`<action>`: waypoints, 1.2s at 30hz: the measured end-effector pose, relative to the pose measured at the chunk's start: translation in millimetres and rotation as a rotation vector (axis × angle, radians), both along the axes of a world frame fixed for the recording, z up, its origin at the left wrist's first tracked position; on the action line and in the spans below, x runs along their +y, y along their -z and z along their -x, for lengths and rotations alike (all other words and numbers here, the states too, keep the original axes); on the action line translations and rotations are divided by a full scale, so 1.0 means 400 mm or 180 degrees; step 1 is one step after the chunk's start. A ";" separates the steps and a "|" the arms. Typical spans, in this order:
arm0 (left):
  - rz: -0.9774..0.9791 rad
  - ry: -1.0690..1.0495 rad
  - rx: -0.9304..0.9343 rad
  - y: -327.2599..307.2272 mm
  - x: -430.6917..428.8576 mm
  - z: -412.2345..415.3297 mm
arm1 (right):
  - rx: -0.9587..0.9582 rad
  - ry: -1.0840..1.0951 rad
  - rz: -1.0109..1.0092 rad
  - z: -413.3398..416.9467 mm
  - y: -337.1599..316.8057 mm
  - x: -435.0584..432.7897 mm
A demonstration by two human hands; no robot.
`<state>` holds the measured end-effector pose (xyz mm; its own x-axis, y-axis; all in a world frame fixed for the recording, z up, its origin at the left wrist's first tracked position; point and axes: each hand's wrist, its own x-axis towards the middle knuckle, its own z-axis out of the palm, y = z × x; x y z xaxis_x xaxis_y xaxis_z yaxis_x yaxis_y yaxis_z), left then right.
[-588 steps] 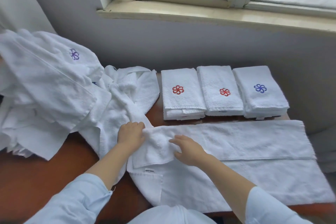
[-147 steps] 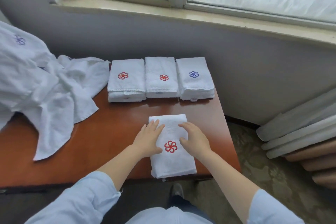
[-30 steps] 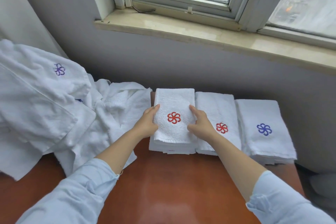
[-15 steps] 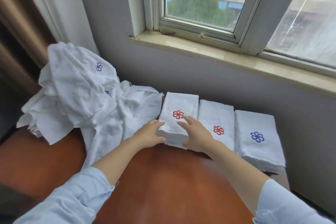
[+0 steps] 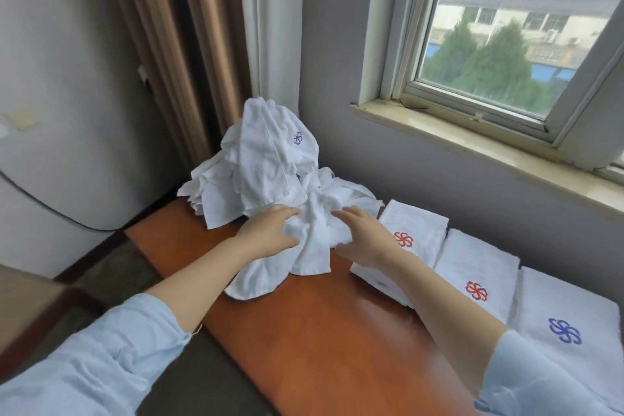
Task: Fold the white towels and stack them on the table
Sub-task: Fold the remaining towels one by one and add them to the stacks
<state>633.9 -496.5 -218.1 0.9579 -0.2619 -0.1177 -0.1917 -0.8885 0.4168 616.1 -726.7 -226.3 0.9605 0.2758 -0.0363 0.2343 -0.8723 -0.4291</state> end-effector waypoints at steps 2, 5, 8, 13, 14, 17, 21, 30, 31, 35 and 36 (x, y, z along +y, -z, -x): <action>-0.0005 -0.0082 -0.0034 -0.019 0.046 -0.031 | -0.0069 -0.0100 0.0055 -0.039 -0.018 0.042; 0.0068 -0.0108 -0.0098 -0.037 0.109 -0.096 | -0.0181 -0.0159 0.0087 -0.119 -0.045 0.105; 0.0027 -0.0075 -0.0174 -0.051 0.176 -0.183 | -0.0301 -0.0111 0.0096 -0.217 -0.070 0.175; 0.0077 0.0009 -0.0263 -0.073 0.290 -0.367 | -0.0447 0.0142 0.0068 -0.393 -0.097 0.280; 0.0083 0.0019 -0.0280 -0.076 0.309 -0.405 | -0.0437 0.0187 0.0069 -0.428 -0.100 0.296; 0.0073 0.0081 -0.0313 -0.080 0.354 -0.513 | -0.0391 0.0314 0.0053 -0.527 -0.108 0.332; 0.0105 0.0176 -0.0288 -0.074 0.379 -0.637 | -0.0361 0.0492 0.0043 -0.644 -0.107 0.358; 0.0254 -0.0091 -0.0398 -0.021 0.353 -0.851 | -0.0096 0.0748 -0.0153 -0.851 -0.064 0.374; 0.0290 -0.0136 -0.0438 -0.013 0.348 -0.867 | -0.0058 0.0808 -0.0269 -0.871 -0.058 0.375; 0.0477 -0.0336 -0.0454 0.015 0.334 -0.913 | 0.0025 0.1036 -0.0605 -0.942 -0.042 0.387; 0.0538 -0.0370 -0.0478 0.020 0.332 -0.920 | 0.0039 0.1062 -0.0656 -0.955 -0.036 0.390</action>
<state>1001.7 -363.9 -226.2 0.9861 -0.1529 0.0644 -0.1634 -0.8283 0.5360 998.2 -570.7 -211.9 0.9985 -0.0490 -0.0248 -0.0540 -0.7949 -0.6043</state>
